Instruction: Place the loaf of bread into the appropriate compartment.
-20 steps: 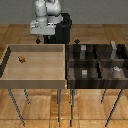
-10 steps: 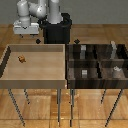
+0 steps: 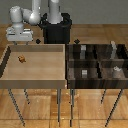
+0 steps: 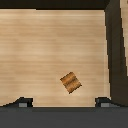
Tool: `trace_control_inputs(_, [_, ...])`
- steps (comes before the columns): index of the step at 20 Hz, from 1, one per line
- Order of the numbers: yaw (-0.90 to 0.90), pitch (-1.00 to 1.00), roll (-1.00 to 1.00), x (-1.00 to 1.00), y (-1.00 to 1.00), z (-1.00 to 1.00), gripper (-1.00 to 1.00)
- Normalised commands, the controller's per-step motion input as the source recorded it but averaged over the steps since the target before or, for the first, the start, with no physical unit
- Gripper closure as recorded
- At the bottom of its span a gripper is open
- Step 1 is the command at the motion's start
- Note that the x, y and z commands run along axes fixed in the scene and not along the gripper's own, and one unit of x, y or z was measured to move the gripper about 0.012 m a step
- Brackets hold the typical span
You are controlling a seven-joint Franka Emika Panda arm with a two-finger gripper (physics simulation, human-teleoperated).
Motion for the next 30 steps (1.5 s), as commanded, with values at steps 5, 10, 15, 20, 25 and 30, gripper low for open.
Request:
trace_control_inputs(5, [0.0, 0.0, 0.0, 0.2, 0.0, -0.63, -1.0])
trace_control_inputs(10, [0.0, 0.0, 0.0, 0.0, -0.05, -0.6, -1.0])
trace_control_inputs(15, [0.0, 0.0, 0.0, -0.2, -0.2, 0.0, -1.0])
trace_control_inputs(20, [0.0, 0.0, 0.0, -0.2, 0.0, -0.4, -1.0])
trace_control_inputs(25, [0.0, 0.0, 0.0, 0.0, 0.0, -1.0, -1.0])
trace_control_inputs(30, [0.0, 0.0, 0.0, 0.0, 0.0, -0.4, 1.0])
